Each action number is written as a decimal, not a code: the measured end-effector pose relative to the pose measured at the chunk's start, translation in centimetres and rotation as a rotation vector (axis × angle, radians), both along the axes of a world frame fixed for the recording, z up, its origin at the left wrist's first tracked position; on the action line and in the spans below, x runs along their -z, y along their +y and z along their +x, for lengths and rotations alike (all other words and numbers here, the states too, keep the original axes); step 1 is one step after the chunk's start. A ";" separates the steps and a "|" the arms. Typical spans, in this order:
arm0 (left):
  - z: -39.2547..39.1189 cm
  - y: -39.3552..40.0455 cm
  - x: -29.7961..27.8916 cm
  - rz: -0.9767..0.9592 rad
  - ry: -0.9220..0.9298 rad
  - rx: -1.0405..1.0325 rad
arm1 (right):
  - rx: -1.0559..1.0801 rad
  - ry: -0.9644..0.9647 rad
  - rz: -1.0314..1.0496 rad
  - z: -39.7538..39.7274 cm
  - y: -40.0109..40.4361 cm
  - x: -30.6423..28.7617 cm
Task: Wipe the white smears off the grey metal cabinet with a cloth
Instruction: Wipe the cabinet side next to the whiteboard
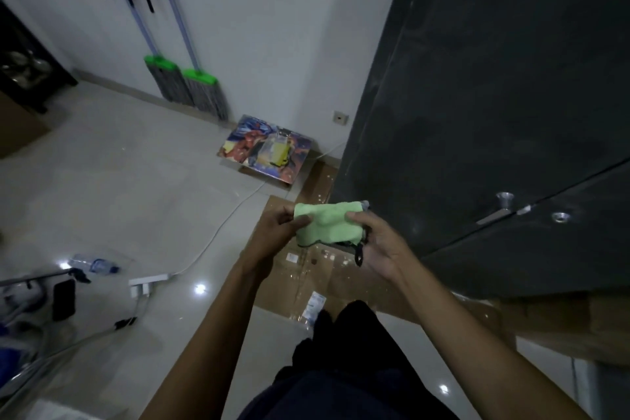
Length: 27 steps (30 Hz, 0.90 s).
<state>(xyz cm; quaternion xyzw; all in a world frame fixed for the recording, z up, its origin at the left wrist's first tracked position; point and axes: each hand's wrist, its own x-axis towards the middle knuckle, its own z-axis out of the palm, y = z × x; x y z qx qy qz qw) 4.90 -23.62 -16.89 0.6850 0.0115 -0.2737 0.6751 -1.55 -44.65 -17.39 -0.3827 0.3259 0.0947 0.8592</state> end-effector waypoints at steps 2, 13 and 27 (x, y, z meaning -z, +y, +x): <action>1.0 0.0 0.0 0.025 -0.023 -0.032 | 0.000 -0.008 -0.002 1.4 -0.1 0.2; 10.4 1.7 1.9 -0.149 -0.079 -0.245 | -0.142 -0.206 -0.460 11.2 0.7 2.7; 28.2 4.3 0.4 0.384 -0.456 0.200 | -0.282 0.004 -1.223 26.0 4.7 2.3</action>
